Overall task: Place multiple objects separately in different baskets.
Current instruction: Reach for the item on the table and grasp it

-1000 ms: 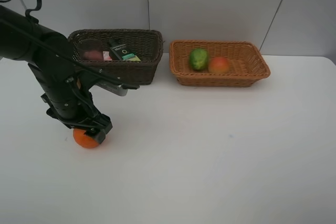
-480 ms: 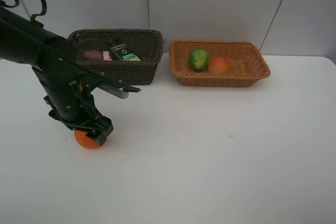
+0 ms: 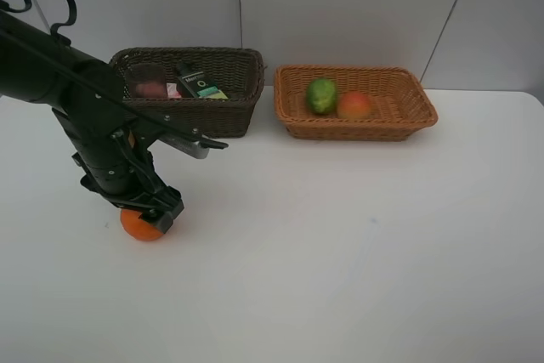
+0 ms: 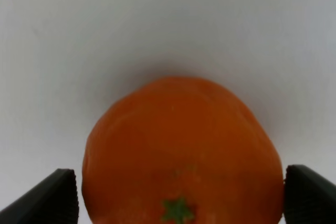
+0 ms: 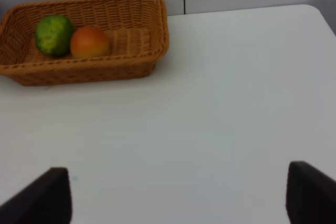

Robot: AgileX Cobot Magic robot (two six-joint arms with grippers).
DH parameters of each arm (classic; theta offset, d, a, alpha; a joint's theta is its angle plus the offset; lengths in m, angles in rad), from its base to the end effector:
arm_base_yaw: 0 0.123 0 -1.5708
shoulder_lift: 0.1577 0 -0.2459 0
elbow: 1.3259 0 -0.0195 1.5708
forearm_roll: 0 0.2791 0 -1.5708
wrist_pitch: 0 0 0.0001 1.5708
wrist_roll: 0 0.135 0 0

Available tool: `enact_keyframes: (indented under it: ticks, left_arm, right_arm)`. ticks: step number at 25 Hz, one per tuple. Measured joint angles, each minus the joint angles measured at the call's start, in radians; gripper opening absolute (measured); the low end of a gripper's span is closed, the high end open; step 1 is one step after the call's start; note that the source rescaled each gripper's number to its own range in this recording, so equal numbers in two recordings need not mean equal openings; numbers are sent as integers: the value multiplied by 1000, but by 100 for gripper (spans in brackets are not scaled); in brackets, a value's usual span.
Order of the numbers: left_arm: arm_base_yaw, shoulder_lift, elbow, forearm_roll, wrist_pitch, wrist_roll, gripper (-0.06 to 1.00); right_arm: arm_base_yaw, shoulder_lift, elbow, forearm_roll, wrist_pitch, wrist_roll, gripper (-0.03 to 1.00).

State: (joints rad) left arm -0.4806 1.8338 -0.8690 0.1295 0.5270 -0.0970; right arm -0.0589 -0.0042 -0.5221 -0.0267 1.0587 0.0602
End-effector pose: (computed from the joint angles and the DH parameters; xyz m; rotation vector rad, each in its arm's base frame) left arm 0.2847 -0.1385 0.0124 0.7185 2.8727 0.0355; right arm 0.0954 -0.0088 0.2790 0.1216 2.0122 -0.0310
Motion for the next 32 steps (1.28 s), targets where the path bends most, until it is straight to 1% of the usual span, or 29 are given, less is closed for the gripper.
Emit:
enact_keyframes:
  ticks: [5, 9, 14, 27, 29, 32]
  left_arm:
    - [0, 4, 30, 0, -47, 0, 100]
    - [0, 31, 52, 3, -56, 0, 100]
    - [0, 64, 54, 4, -71, 0, 100]
    - [0, 64, 54, 4, -125, 2, 100]
    - [0, 64, 54, 4, -131, 2, 99]
    - [0, 64, 54, 3, -136, 2, 92]
  right_arm:
    - [0, 0, 0, 0, 0, 0, 73]
    - [0, 0, 0, 0, 0, 0, 73]
    - [0, 0, 0, 0, 0, 0, 73]
    - [0, 0, 0, 0, 0, 0, 73]
    - [0, 0, 0, 0, 0, 0, 73]
    - [0, 0, 0, 0, 0, 0, 73]
